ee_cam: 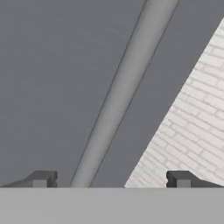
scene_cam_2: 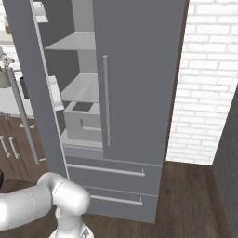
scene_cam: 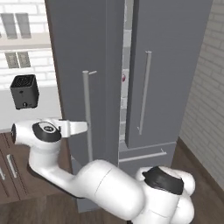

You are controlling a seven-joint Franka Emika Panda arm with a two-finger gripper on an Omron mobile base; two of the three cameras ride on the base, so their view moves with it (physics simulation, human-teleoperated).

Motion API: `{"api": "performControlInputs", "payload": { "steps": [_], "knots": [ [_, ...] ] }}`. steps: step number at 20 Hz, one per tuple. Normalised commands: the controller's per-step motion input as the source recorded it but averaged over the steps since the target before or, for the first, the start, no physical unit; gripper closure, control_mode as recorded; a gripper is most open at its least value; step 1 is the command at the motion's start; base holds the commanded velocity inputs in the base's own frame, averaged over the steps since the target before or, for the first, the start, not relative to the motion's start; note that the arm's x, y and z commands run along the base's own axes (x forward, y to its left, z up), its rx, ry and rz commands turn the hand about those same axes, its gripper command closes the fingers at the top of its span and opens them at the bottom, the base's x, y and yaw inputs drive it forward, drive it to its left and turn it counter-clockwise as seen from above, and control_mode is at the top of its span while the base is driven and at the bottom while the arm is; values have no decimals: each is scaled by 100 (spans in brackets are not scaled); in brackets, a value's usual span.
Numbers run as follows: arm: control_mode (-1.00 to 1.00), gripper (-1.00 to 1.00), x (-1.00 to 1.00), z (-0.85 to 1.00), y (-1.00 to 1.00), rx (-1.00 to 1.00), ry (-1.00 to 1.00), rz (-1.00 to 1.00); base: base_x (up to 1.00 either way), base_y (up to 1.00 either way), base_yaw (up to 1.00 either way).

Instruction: Take the strawberry from the fridge and place it on top of the pancake, located on the dining counter.

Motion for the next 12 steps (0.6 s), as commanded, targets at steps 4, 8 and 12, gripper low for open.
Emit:
{"api": "performControlInputs", "payload": {
  "steps": [4, 8, 12],
  "knots": [
    [-100, -100, -100, 0, -88, 29, -5, 7, 0, 0, 0],
    [-100, -100, -91, 24, -89, 33, -6, 13, 0, 0, 0],
    [-100, -100, -66, 57, -100, 44, 1, 20, 0, 0, 0]
  ]
}}
